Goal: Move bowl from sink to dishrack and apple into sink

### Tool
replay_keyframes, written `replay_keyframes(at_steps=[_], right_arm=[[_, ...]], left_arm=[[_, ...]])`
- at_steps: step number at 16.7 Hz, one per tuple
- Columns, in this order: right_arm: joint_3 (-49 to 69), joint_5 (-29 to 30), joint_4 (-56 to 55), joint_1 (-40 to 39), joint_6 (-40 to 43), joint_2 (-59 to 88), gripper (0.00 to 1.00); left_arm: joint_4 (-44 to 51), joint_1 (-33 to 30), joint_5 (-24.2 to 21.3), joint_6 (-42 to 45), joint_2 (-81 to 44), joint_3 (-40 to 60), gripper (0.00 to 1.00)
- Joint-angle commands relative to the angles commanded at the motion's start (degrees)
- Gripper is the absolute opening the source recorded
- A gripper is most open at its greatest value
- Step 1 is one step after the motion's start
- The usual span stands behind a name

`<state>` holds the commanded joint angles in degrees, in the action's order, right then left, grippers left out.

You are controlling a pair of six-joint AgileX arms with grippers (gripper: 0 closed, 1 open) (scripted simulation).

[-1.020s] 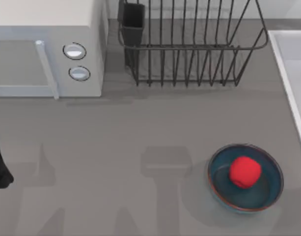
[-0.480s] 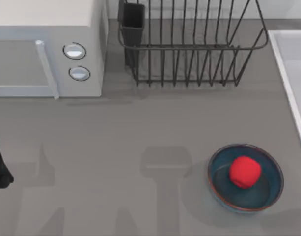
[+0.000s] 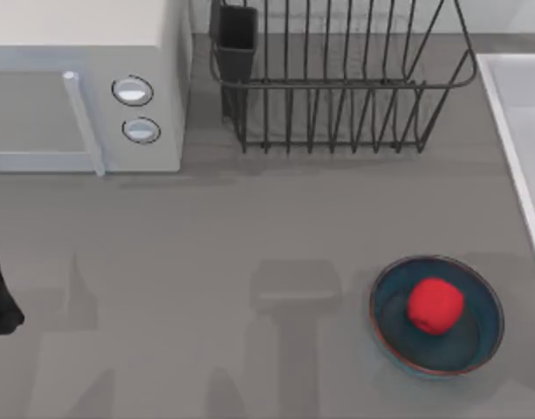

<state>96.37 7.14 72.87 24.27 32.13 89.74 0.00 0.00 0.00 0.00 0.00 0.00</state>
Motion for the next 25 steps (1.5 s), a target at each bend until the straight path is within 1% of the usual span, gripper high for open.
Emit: replay_keyframes(at_steps=[4,9,11,13,15,18,25], right_arm=[[0.2,10.1,-17.1,-20.3,-10.1,3.2,0.00],[-1.1,23.3,-41.5,-46.4,-22.2,6.5,0.00],[-1.6,28.1,-51.1,-54.7,-26.2,6.8,0.00],[-1.9,32.6,-59.7,-61.2,-29.3,6.8,0.00],[-1.8,36.2,-66.4,-65.9,-31.6,6.5,0.00],[-1.6,39.6,-71.9,-69.5,-33.3,5.8,0.00],[-2.0,39.6,-73.2,-69.4,-33.5,6.6,0.00]], left_arm=[[0.0,0.0,0.0,0.0,0.0,0.0,1.00],[0.0,0.0,0.0,0.0,0.0,0.0,1.00],[0.0,0.0,0.0,0.0,0.0,0.0,1.00],[0.0,0.0,0.0,0.0,0.0,0.0,1.00],[0.0,0.0,0.0,0.0,0.0,0.0,1.00],[0.0,0.0,0.0,0.0,0.0,0.0,1.00],[0.0,0.0,0.0,0.0,0.0,0.0,1.00]])
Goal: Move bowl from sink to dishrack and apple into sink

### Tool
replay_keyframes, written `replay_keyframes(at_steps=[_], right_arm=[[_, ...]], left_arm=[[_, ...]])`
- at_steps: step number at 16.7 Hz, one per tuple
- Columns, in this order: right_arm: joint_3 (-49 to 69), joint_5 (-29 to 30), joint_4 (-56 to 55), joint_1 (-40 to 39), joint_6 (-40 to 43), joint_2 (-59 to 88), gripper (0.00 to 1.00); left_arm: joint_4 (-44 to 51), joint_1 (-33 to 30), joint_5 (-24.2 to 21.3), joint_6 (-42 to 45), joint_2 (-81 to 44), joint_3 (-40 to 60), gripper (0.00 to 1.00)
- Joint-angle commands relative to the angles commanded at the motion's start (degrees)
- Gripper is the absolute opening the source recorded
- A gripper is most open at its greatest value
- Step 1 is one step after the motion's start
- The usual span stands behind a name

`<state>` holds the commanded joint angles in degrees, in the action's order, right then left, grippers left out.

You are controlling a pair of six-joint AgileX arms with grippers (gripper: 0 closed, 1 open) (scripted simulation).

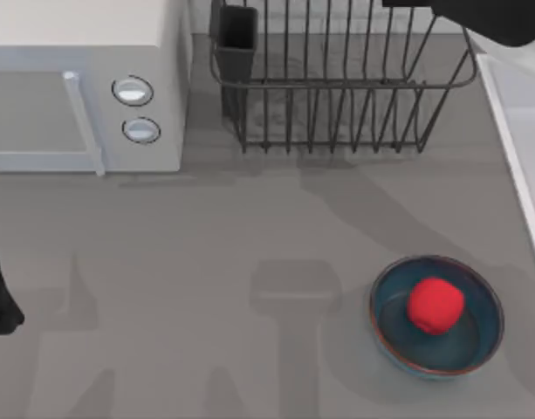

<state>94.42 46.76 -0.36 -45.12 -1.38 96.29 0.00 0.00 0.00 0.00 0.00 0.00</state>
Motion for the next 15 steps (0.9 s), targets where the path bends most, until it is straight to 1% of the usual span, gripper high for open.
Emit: replay_keyframes(at_steps=[2,4,11,13,15], right_arm=[[-1.3,-0.6,-3.2,0.7,0.1,2.2,0.00],[-3.5,-1.6,-8.6,1.8,0.1,5.4,0.00],[-14.4,-6.9,-34.1,7.1,0.2,17.9,0.00],[-16.8,-8.1,-38.1,8.3,0.3,20.0,0.00],[-18.0,-8.6,-39.8,8.9,0.4,20.8,0.00]], left_arm=[[0.0,0.0,0.0,0.0,0.0,0.0,1.00],[0.0,0.0,0.0,0.0,0.0,0.0,1.00],[0.0,0.0,0.0,0.0,0.0,0.0,1.00],[0.0,0.0,0.0,0.0,0.0,0.0,1.00],[0.0,0.0,0.0,0.0,0.0,0.0,1.00]])
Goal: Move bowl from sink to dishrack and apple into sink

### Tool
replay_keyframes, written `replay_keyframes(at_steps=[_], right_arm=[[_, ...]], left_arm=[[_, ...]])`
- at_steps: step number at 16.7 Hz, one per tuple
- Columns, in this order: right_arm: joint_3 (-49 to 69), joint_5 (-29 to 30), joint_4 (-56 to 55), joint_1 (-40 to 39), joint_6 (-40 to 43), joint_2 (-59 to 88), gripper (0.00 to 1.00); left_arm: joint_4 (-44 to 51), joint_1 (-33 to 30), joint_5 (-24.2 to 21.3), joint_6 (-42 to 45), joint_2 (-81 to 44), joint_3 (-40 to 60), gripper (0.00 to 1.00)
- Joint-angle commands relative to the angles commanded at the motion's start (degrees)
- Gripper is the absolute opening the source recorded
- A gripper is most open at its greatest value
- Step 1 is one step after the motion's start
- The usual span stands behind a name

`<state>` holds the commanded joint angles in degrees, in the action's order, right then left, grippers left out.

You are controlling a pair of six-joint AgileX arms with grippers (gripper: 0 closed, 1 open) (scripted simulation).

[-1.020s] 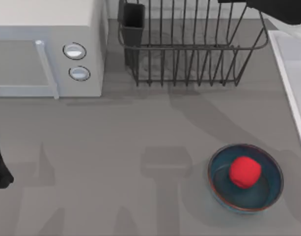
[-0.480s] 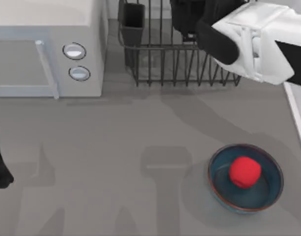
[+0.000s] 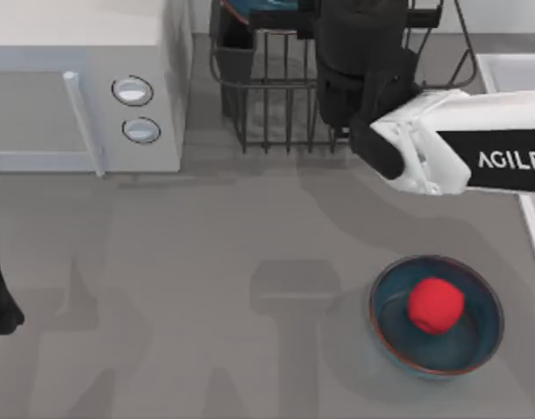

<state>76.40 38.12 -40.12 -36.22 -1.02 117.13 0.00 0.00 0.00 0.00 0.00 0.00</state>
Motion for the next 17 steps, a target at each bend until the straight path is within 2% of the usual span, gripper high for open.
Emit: replay_keyframes(at_steps=[4,17], right_arm=[[0.0,0.0,0.0,0.0,0.0,0.0,0.00],[0.0,0.0,0.0,0.0,0.0,0.0,0.98]], left_arm=[[0.0,0.0,0.0,0.0,0.0,0.0,1.00],[0.0,0.0,0.0,0.0,0.0,0.0,1.00]])
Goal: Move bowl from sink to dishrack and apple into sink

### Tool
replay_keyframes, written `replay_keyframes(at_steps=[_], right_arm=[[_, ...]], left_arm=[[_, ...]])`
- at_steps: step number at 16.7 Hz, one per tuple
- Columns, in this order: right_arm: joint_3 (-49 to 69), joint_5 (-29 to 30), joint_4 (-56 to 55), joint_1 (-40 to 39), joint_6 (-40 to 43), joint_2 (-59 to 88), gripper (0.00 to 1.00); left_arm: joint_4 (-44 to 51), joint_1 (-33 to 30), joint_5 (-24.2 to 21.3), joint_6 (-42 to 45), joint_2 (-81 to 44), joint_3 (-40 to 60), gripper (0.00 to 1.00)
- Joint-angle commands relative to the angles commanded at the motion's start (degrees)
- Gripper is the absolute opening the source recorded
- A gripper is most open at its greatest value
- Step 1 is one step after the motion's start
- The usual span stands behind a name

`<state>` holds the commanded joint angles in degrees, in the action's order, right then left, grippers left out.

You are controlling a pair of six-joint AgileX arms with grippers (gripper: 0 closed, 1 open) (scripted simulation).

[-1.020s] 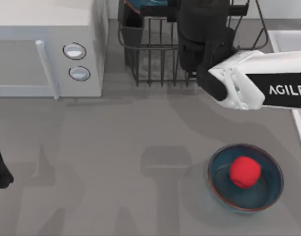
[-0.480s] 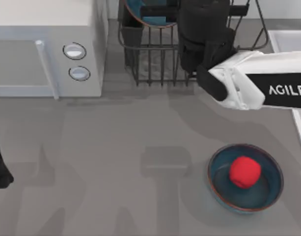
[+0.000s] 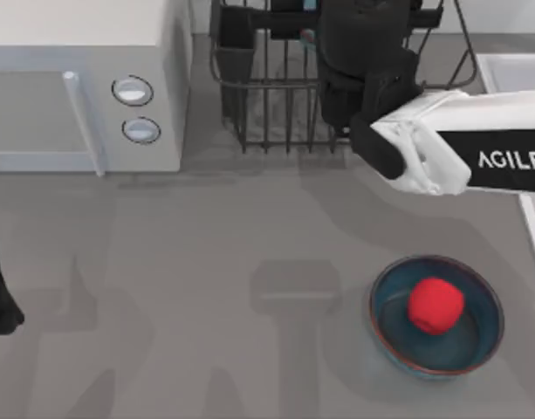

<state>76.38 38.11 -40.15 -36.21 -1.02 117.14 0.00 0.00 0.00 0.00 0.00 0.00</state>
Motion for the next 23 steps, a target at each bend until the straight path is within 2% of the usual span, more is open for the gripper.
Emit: replay_keyframes(at_steps=[13,18,23], right_arm=[[-2.4,-1.1,1.2,1.3,0.1,-3.4,1.00],[-13.1,-6.5,6.7,6.6,0.4,-20.2,1.00],[-31.9,-15.6,17.0,14.7,0.2,-49.9,1.00]], left_arm=[[0.0,0.0,0.0,0.0,0.0,0.0,1.00],[0.0,0.0,0.0,0.0,0.0,0.0,1.00],[0.0,0.0,0.0,0.0,0.0,0.0,1.00]])
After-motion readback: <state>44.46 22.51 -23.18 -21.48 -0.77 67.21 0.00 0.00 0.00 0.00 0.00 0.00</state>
